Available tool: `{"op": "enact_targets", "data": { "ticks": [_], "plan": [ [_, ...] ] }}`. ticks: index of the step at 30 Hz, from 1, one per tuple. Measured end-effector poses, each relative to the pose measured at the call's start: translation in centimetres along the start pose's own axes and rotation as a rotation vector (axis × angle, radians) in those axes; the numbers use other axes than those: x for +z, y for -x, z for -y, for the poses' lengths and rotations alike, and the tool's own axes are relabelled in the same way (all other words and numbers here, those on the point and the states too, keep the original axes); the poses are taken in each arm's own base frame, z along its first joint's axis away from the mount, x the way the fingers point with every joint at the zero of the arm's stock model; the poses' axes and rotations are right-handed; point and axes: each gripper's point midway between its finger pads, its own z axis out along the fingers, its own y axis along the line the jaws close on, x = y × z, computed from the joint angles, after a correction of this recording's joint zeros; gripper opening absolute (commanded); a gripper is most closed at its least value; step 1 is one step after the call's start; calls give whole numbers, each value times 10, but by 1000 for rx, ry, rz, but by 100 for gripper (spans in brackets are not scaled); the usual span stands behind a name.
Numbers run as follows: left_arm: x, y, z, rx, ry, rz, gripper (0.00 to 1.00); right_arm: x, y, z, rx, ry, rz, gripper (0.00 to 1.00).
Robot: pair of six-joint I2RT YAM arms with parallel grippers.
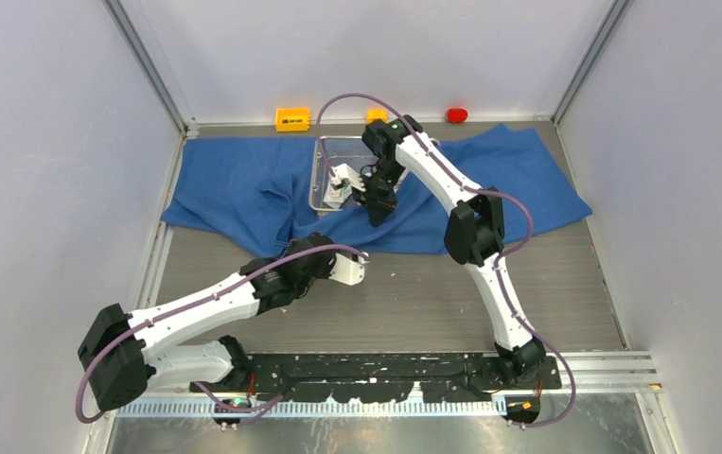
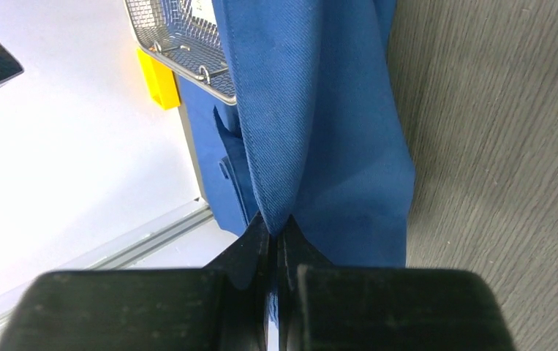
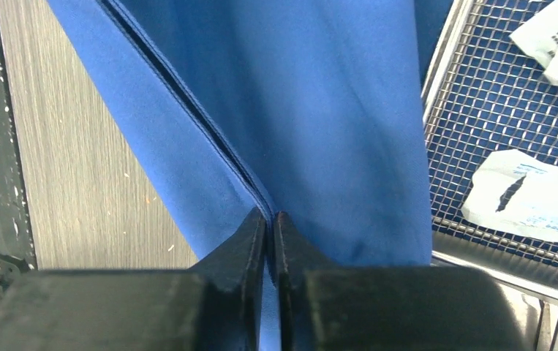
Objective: Open and lay out the surgical kit
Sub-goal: Open the surgical kit at the center of the board.
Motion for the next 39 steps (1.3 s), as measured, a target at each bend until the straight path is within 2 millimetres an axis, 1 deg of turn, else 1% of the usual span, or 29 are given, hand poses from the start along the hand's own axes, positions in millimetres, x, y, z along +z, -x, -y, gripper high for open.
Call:
{"op": "enact_targets", "data": {
  "ticks": [2, 7, 9, 10, 14, 17, 19, 20, 22, 27, 29, 31, 34, 35, 36, 37, 38, 39],
  "plan": [
    [1, -1, -1, -5, 3, -2, 0, 1, -3, -2, 9, 5, -11, 1],
    [0, -2, 4, 4, -20, -4, 0, -8, -8, -10, 46, -5, -27, 0],
    [0, -1, 8, 15, -55, -2, 0, -15, -9, -19, 79, -9, -24, 1],
    [0, -1, 9, 15, -62, -1, 0, -20, -11, -26, 105, -8, -22, 0],
    [-7, 7, 9, 30, -142, 17, 0, -42, -16, -68, 202, -23, 2, 0],
    [-14, 13, 9, 36, -225, 20, 0, -56, -13, -98, 250, -55, 48, 1],
    [-17, 16, 15, 42, -301, 12, 0, -60, -10, -113, 278, -65, 79, 0],
    [-19, 17, 20, 48, -354, 4, 0, -59, -10, -120, 296, -62, 93, 0],
    [-22, 19, 34, 49, -471, -17, 0, -51, -13, -134, 335, -41, 99, 0],
    [-37, 17, 82, 27, -763, -87, 0, -14, -23, -163, 422, 56, 96, 0],
    [-44, 15, 99, 9, -850, -110, 0, -5, -22, -169, 443, 84, 117, 1],
    [-50, 13, 110, -13, -898, -119, 1, -4, -16, -172, 449, 88, 156, 1],
    [-56, 12, 117, -43, -910, -103, 8, -11, -2, -175, 433, 77, 224, 10],
    [-59, 12, 117, -51, -906, -92, 12, -15, 3, -177, 423, 75, 247, 17],
    [-61, 11, 117, -57, -900, -83, 18, -17, 6, -179, 421, 73, 258, 24],
    [-65, 8, 117, -63, -895, -81, 26, -19, 8, -180, 423, 69, 263, 32],
    [-71, 2, 118, -65, -900, -99, 35, -22, 7, -181, 432, 59, 261, 42],
    [-78, -6, 121, -65, -914, -123, 44, -26, 4, -182, 454, 41, 256, 49]
  ]
}}
